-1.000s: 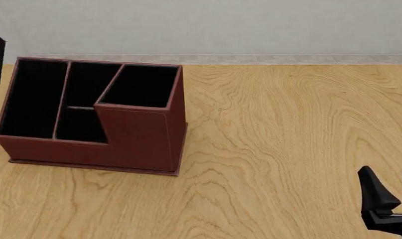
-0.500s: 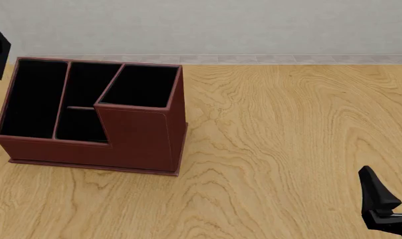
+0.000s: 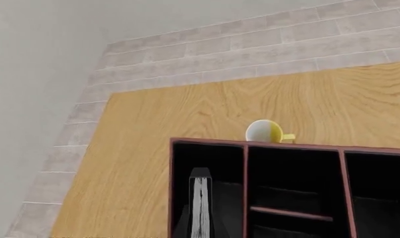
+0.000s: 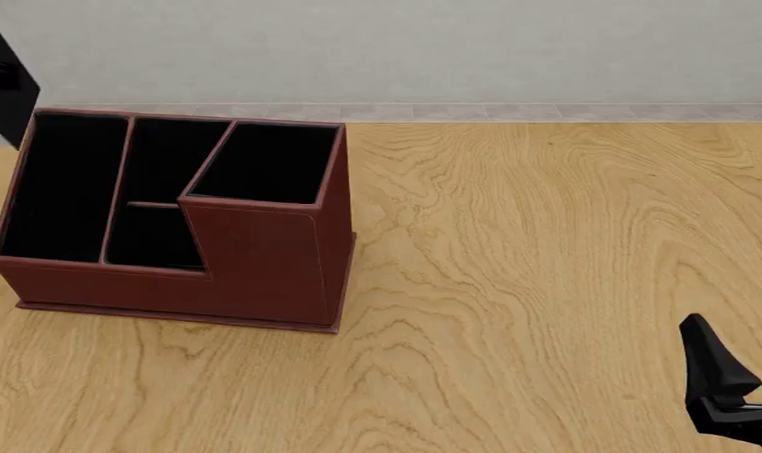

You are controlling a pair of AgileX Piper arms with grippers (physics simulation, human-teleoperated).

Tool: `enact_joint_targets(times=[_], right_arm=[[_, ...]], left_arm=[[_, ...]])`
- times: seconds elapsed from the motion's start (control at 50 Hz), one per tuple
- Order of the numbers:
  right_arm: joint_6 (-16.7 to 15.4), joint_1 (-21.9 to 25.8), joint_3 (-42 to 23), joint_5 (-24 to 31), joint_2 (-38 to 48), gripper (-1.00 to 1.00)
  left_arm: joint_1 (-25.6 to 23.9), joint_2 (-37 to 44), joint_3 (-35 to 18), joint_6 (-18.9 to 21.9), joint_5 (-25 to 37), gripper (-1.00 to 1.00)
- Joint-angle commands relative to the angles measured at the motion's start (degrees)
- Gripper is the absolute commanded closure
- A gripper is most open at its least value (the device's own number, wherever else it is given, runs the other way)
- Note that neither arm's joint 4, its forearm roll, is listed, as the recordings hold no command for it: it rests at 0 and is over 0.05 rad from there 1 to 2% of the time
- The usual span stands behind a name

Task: Pick up the book and place it in the left compartment of the caddy.

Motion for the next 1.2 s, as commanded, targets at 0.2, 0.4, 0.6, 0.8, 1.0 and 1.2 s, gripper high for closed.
enact_joint_targets(times=[0.2, 0.4, 0.6, 0.8, 1.0, 1.2], right_arm=[[0.32, -0.14, 0.00, -0.06, 0.08, -1.00], [0.41, -0.10, 0.05, 0.06, -0.09, -1.00], [0.35, -0.45, 0.02, 0.21, -0.52, -1.00], [0.55, -0.56, 0.03, 0.23, -0.61, -1.00], [0.78, -0.70, 0.03, 0.30, -0.76, -1.00], [1.01, -0.99, 0.02, 0.58, -1.10, -1.00]], left_arm=[[-0.67, 0.01, -1.63, 0.13, 1.52, 1.00], [0.04, -0.60, 0.13, 0.31, 1.17, 1.00], [0.05, -0.15, 3.21, 0.34, -1.39, 1.00], [-0.48, 1.06, 6.37, -0.42, -4.30, 1.00], [-0.90, 1.89, 8.38, -1.16, -6.41, 1.00], [-1.43, 2.51, 10.22, -1.87, -8.74, 1.00]])
